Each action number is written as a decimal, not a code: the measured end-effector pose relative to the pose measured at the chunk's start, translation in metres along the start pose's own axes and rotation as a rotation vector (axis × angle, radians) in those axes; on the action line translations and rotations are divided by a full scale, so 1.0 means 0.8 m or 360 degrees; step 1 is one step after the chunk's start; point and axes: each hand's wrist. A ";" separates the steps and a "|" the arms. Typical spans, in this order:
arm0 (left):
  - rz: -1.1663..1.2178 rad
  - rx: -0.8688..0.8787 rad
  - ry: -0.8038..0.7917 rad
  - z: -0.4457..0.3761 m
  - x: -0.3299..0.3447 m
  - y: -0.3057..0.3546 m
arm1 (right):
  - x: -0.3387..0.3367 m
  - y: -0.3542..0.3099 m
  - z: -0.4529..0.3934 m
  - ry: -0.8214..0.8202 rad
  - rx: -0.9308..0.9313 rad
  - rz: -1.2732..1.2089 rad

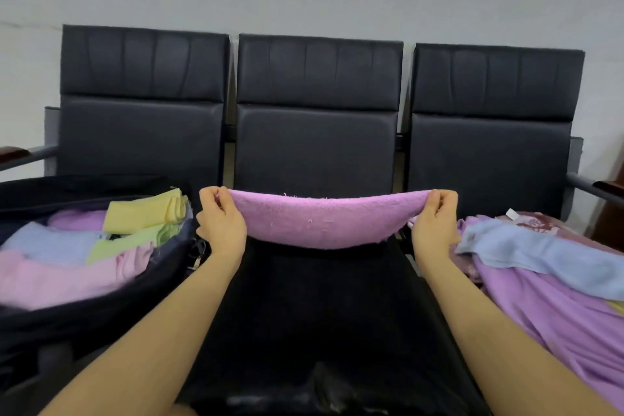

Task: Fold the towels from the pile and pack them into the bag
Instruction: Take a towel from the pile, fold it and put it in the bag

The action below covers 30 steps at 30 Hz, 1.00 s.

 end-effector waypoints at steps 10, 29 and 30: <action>-0.0761 0.0121 -0.0069 0.024 -0.024 -0.098 | -0.026 0.079 0.063 -0.0210 0.0124 0.0509; -0.1541 0.0255 -0.0028 -0.039 0.031 -0.182 | 0.043 0.158 0.040 -0.0548 -0.0082 0.0813; -0.1514 0.0239 -0.0034 -0.040 0.032 -0.181 | 0.048 0.160 0.040 -0.0562 -0.0077 0.0832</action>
Point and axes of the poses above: each hand's wrist, its own z-axis away from the middle knuckle, its own x-axis out of the palm, y = z × x, and after that the axes turned 13 degrees about -x, right-handed
